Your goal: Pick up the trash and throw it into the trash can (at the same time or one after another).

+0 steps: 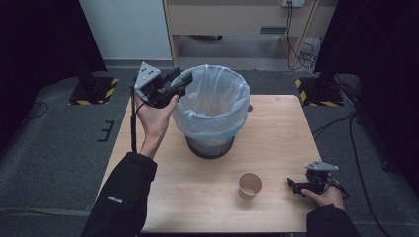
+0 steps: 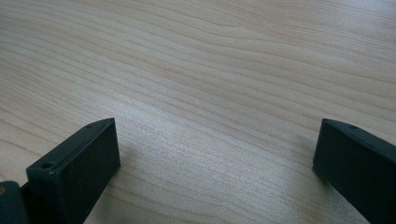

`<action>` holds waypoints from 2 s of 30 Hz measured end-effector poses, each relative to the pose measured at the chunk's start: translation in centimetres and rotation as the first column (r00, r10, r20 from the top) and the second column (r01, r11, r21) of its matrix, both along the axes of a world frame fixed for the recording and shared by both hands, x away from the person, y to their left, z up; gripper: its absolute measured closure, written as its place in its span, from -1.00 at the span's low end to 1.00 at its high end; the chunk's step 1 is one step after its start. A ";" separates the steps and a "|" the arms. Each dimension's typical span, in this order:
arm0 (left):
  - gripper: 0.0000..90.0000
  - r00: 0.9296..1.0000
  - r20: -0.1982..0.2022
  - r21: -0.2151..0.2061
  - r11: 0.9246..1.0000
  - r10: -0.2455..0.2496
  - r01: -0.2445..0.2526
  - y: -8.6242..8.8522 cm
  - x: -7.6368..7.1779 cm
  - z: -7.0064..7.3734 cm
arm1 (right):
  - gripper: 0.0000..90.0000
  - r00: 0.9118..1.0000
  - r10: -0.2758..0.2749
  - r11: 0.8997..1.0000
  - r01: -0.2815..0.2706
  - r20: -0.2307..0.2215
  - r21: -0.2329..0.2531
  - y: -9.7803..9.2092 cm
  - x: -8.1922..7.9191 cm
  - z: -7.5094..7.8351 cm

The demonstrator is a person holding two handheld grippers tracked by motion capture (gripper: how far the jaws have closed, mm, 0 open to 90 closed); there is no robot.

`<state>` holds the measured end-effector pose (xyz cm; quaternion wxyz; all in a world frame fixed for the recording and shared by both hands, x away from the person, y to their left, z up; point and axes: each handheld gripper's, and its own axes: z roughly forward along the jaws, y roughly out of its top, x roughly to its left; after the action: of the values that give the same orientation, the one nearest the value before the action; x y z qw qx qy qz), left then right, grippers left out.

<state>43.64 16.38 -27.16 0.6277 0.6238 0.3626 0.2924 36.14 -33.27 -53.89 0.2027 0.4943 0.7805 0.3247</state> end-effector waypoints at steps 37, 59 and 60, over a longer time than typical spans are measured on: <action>-0.28 0.956 -0.166 0.151 0.952 -0.242 0.267 -4.2 -10.2 -11.2 | -0.98 1.000 -0.002 1.000 0.002 -0.003 0.002 0.0 0.0 0.0; -0.22 0.894 -0.298 0.184 0.898 -0.336 0.399 -10.4 -9.3 -15.6 | -0.98 1.000 -0.002 1.000 0.002 -0.004 0.003 0.0 0.0 0.0; -0.21 0.891 -0.302 0.184 0.897 -0.339 0.403 -10.6 -9.3 -15.7 | -0.98 1.000 -0.001 1.000 0.001 -0.002 0.001 0.0 0.0 0.0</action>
<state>34.37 5.78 -42.87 0.5381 0.7864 0.2774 0.1232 36.13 -33.27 -53.88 0.2019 0.4949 0.7804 0.3246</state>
